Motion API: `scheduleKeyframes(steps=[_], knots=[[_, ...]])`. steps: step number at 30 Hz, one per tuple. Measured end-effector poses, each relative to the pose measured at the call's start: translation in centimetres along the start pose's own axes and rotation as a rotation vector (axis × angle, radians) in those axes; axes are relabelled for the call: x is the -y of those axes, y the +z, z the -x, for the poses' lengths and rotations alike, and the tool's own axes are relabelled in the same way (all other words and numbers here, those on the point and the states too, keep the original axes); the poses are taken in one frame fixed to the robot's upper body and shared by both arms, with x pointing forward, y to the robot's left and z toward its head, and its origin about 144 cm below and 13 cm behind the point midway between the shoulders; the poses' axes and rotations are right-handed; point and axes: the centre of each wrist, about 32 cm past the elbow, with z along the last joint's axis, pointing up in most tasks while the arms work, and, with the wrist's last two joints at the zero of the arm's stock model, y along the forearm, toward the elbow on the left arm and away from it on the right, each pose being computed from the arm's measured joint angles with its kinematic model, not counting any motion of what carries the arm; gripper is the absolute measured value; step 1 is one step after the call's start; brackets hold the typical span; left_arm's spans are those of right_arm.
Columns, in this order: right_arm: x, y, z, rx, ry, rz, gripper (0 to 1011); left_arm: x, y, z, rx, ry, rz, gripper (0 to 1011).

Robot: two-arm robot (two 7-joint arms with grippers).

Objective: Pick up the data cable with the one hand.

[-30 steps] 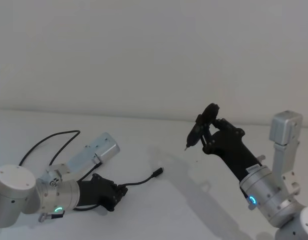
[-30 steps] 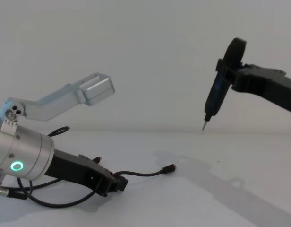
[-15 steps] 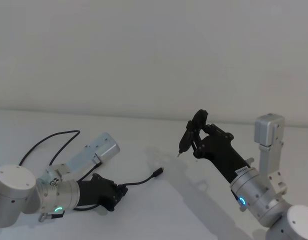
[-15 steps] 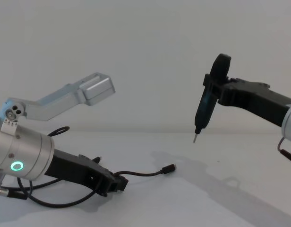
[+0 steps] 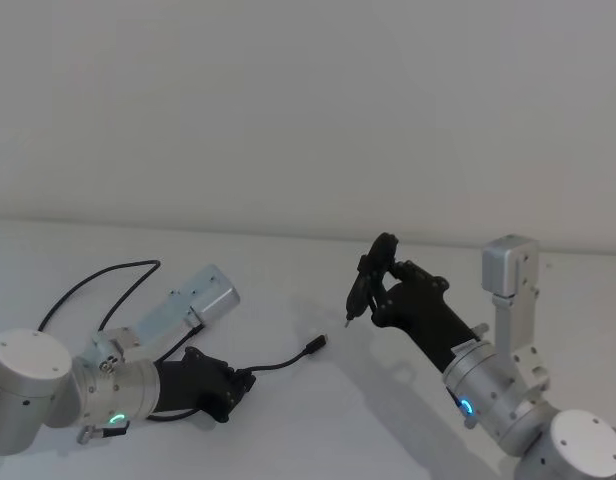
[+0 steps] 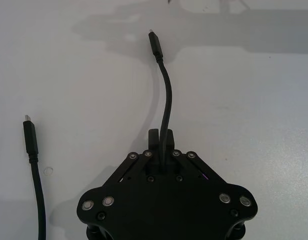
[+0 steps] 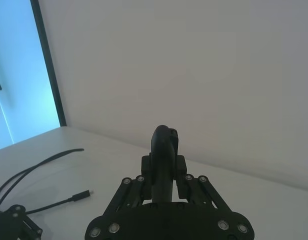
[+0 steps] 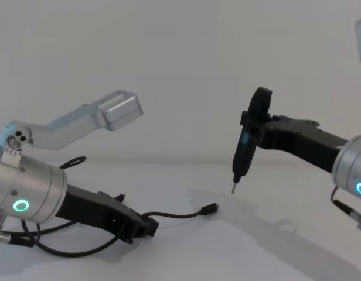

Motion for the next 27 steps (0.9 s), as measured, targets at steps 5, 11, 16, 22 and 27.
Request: scheduleKeyframes(steps=[5,11,16,22,27], knots=[[-0.4,-0.4,0.2,-0.006,0.004,0.016,274,0.0,0.0,0.0,0.000,0.000,0.000,46],[-0.7,-0.7,0.4,-0.011,0.007,0.027,275,0.0,0.0,0.0,0.000,0.000,0.000,46],[-0.9,-1.1,0.4,-0.014,0.009,0.039,274,0.0,0.0,0.0,0.000,0.000,0.000,46],[-1.2,-1.3,0.5,-0.016,0.014,0.046,274,0.0,0.0,0.0,0.000,0.000,0.000,46],[-1.4,-1.4,0.5,-0.018,0.017,0.050,275,0.0,0.0,0.0,0.000,0.000,0.000,46]])
